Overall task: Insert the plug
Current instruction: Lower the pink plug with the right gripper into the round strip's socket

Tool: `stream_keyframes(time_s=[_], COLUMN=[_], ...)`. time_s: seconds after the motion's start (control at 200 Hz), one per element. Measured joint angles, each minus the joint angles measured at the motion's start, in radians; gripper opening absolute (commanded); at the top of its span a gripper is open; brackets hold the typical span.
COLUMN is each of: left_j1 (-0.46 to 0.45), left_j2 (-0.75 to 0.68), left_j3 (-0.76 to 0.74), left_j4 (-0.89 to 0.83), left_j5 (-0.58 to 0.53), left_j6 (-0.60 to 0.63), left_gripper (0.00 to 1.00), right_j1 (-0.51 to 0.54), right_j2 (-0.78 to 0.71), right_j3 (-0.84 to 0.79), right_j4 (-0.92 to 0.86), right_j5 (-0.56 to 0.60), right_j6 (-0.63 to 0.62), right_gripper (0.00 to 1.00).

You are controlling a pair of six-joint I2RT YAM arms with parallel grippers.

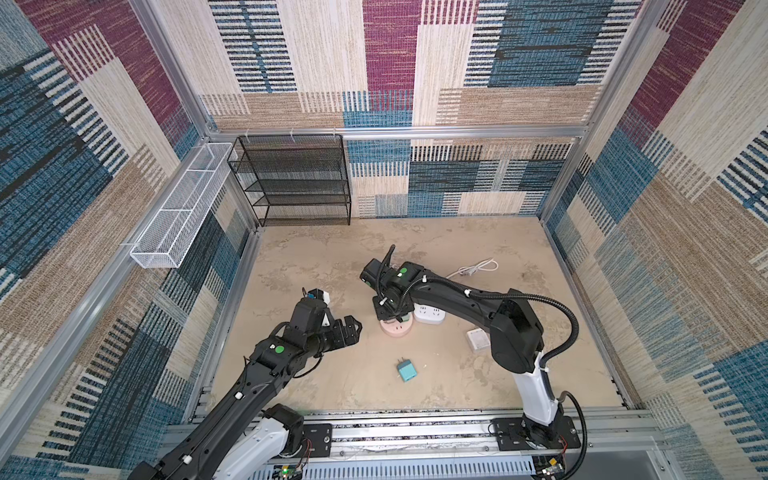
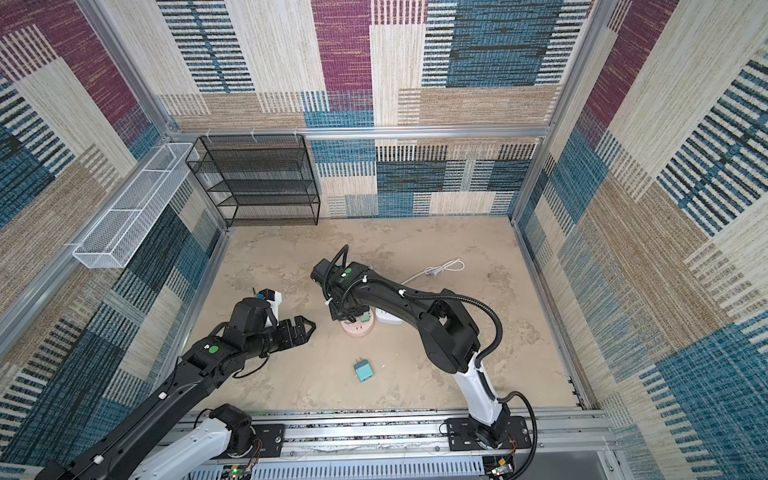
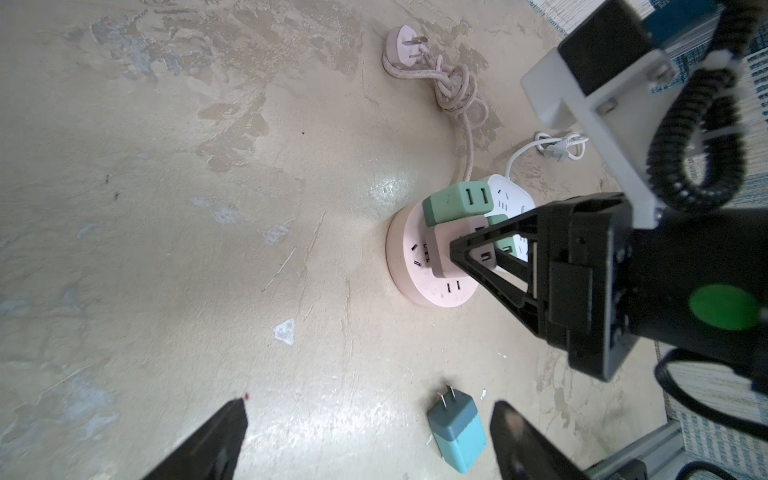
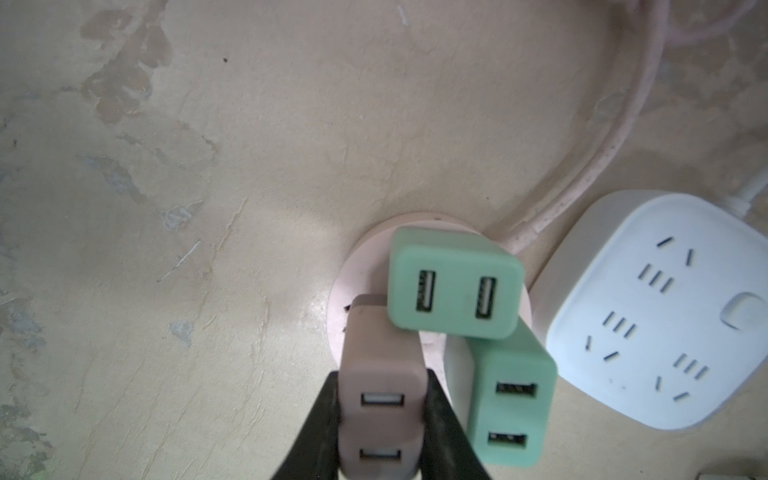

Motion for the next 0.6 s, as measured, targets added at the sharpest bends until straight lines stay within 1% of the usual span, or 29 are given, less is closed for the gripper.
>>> stream_keyframes(time_s=[0.596], left_j1=[0.001], left_j2=[0.002], left_j3=[-0.013], left_j4=[0.011], left_j5=[0.001], left_j6=[0.0], left_gripper=[0.96], right_j1=[0.002], right_j2=[0.066], right_j3=[0.056], right_j4=[-0.046], right_j5=[0.002], right_j6=[-0.026], right_gripper=[0.0])
